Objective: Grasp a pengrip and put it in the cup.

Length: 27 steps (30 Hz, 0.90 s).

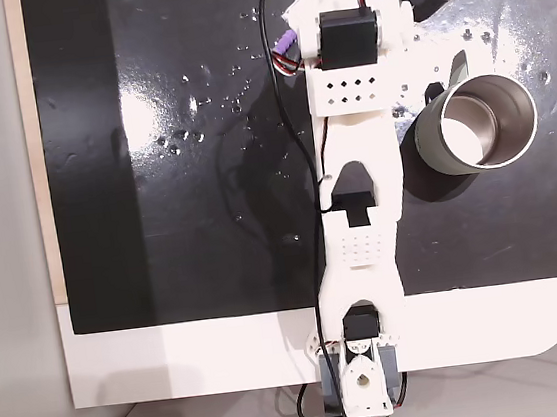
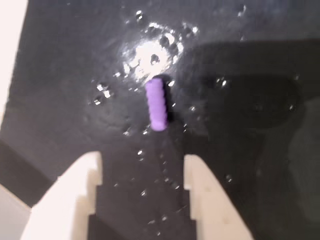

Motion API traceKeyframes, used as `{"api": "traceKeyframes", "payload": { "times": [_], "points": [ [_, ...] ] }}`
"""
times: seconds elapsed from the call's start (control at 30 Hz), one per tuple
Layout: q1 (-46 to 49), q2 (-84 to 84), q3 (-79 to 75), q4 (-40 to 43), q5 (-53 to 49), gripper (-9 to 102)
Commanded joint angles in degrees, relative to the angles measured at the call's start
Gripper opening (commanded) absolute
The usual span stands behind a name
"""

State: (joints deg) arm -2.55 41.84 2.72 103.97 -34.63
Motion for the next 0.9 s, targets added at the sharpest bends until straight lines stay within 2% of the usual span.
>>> {"api": "traceKeyframes", "payload": {
  "times": [0.0,0.37,0.87],
  "points": [
    [1.7,-2.4,-4.0,-1.9,-2.9,23],
    [-1.6,-11.3,-4.0,-7.4,-4.6,28],
    [-5.3,-17.9,-3.6,-13.7,-5.7,25]
  ]
}}
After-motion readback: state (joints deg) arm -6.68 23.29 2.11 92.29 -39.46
